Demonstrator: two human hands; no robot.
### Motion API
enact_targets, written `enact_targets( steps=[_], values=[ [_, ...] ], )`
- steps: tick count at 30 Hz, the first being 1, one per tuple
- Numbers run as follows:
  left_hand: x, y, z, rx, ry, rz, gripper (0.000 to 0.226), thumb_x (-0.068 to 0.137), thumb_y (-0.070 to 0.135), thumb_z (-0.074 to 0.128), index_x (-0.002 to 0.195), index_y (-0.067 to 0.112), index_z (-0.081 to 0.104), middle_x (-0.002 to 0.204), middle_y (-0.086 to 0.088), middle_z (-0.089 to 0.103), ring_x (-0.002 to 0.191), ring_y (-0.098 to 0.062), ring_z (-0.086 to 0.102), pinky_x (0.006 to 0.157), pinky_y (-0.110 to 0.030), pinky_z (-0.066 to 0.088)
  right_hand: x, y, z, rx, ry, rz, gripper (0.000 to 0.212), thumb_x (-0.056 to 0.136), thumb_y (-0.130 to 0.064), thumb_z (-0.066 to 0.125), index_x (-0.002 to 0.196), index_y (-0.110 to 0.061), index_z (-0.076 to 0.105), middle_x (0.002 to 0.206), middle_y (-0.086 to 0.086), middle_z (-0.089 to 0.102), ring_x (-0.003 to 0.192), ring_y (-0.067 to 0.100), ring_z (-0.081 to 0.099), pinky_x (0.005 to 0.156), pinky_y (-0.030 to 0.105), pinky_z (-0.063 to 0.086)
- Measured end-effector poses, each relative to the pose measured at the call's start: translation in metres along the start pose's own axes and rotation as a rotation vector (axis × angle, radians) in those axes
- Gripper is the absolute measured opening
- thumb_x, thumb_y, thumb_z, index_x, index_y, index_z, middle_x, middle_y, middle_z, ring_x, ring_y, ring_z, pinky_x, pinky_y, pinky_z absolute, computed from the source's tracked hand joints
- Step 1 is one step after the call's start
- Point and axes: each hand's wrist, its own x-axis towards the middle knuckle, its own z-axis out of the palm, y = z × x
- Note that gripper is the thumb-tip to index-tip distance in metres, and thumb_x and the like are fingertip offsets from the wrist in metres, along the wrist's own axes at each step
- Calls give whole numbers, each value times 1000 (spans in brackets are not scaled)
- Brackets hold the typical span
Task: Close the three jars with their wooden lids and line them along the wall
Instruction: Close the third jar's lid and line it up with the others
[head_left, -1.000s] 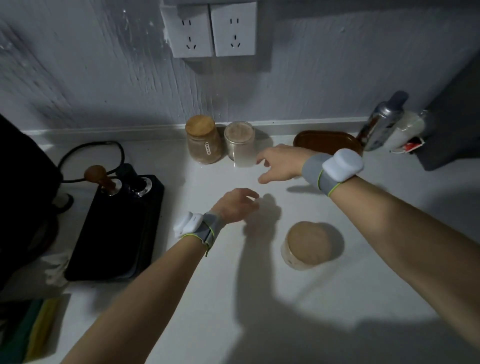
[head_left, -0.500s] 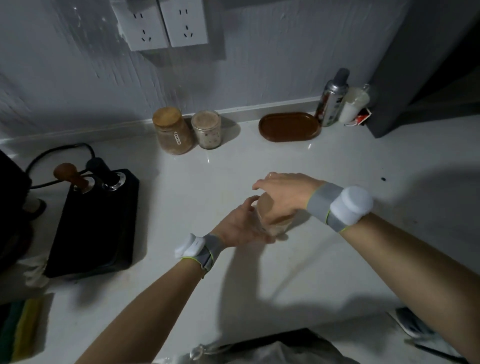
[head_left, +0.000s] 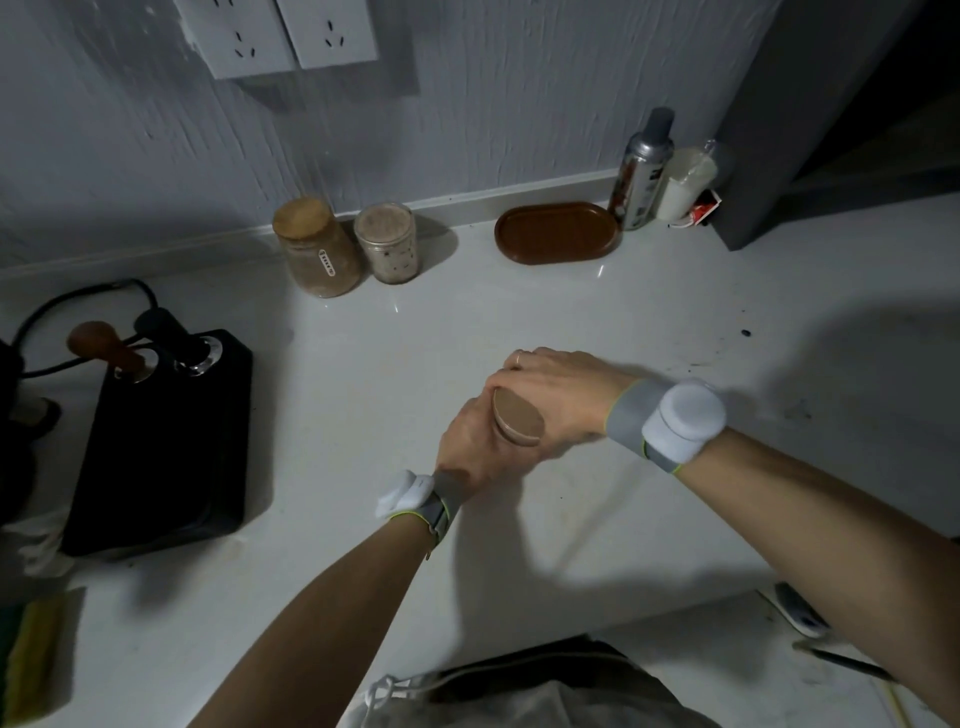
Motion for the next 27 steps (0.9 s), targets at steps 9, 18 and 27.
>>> enact_targets(
  steps=[9, 18, 27],
  values=[
    [-6, 0, -3, -127, -6, 30, 109, 44, 70, 77, 141, 32, 42, 123, 0, 65, 112, -23, 63, 97, -42, 52, 4, -10, 10, -22, 87, 268, 87, 67, -75, 64, 126, -13, 49, 102, 10, 51, 85, 30, 54, 67, 35, 39],
    [-2, -1, 6, -63, 20, -3, 102, 44, 75, 76, 132, 38, 40, 118, 5, 65, 108, -21, 66, 92, -37, 54, 2, -3, 10, -13, 128, 152, 66, 73, -59, 66, 129, -26, 50, 118, 7, 54, 102, 32, 58, 72, 37, 44],
    [4, -9, 11, -49, 49, 3, 95, 48, 68, 79, 129, 35, 44, 110, 6, 62, 99, -17, 64, 80, -28, 47, -1, 2, 15, 66, 51, 68, 78, 72, -33, 74, 140, -37, 37, 143, 1, 38, 123, 28, 46, 83, 34, 42]
  ],
)
